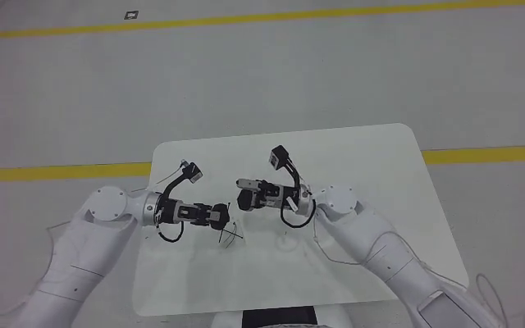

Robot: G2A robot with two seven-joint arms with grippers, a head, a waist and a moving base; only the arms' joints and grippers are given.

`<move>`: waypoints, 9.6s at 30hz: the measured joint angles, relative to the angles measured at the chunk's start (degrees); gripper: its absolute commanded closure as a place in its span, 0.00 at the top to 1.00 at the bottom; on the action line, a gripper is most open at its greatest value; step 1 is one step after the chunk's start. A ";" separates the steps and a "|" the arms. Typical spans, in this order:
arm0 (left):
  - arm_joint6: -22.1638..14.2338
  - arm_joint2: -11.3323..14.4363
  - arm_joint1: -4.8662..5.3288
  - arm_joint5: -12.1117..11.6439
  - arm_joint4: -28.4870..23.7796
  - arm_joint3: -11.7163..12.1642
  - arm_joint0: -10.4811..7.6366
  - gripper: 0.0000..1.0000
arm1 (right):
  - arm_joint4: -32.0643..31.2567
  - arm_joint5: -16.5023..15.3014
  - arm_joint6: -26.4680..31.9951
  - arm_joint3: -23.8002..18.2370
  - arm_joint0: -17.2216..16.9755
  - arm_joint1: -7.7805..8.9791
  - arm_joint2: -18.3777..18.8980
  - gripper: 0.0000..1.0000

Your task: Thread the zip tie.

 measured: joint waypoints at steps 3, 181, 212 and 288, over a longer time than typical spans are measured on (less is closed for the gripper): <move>0.00 0.00 0.00 0.00 0.00 0.00 0.00 0.00 | -0.92 -0.08 0.55 -0.76 0.12 0.04 0.16 1.00; 30.04 2.93 -5.10 -0.01 -2.55 3.28 4.62 1.00 | -0.37 -4.54 -37.82 -4.09 -11.24 -4.19 0.17 0.00; 34.72 3.81 -5.96 0.02 -0.63 2.38 4.44 1.00 | -4.82 -2.09 -40.98 -5.73 -13.14 -5.25 -0.45 0.00; 34.60 2.55 -6.87 0.82 1.01 2.65 4.67 0.26 | -18.36 2.91 -42.77 -6.61 -15.62 -7.45 2.47 0.00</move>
